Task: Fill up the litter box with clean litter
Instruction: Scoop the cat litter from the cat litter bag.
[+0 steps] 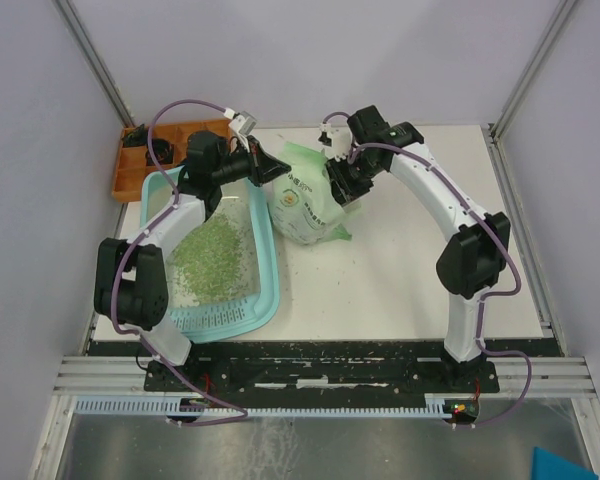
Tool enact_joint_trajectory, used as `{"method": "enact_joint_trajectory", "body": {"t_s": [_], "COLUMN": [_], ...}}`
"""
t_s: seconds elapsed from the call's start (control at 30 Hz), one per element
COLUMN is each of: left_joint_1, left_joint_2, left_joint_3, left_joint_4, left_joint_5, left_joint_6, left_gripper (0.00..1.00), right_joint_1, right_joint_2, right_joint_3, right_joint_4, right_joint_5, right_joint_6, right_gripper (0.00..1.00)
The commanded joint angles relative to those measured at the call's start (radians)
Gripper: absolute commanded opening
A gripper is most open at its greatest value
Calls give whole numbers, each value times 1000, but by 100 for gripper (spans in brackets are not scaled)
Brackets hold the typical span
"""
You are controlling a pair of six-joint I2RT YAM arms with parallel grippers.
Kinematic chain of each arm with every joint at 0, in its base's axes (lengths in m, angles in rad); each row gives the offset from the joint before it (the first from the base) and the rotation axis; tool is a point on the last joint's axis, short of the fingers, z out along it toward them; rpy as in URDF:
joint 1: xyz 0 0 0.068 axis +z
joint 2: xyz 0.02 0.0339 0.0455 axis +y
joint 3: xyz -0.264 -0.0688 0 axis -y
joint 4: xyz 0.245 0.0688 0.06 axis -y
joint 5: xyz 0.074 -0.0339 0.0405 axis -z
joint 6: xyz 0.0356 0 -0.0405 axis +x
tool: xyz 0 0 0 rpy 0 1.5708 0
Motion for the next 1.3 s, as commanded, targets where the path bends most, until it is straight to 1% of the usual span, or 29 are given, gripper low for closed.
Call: {"method": "enact_joint_trajectory", "body": {"t_s": [0.0,0.07,0.23,0.37,0.63,0.7,0.9,1.0,1.1,1.13,1.27], "left_joint_1": [3,2,-3,-14,-68,-80,-103,-106,-107,-107,-108], "left_joint_2": [-138,-134,-118,-98,-49,-41,-20,-21,-24,-26,-33], "left_joint_3": [45,49,66,78,114,120,137,136,134,133,132], "left_joint_4": [213,213,212,210,193,191,165,159,150,147,131], "left_joint_5": [21,26,29,26,15,11,2,-3,-6,-7,-16], "left_joint_6": [-58,-62,-68,-72,-59,-58,-43,-38,-31,-28,-13], "left_gripper": [3,3,3,3,3,3,3,3,3,3,3], "right_joint_1": [-26,-17,9,8,7,7,-34,-59,-92,-101,-122], "right_joint_2": [62,95,168,178,173,166,146,98,73,66,29], "right_joint_3": [45,58,72,22,-90,-131,-242,-322,-373,-381,-396], "right_joint_4": [89,82,59,100,191,236,379,508,638,680,751], "right_joint_5": [285,255,120,26,13,-33,-277,-380,-499,-527,-583], "right_joint_6": [5,10,8,22,56,73,168,223,326,353,410], "right_gripper": [2,2,2,2,2,2,2,2,2,2,2]}}
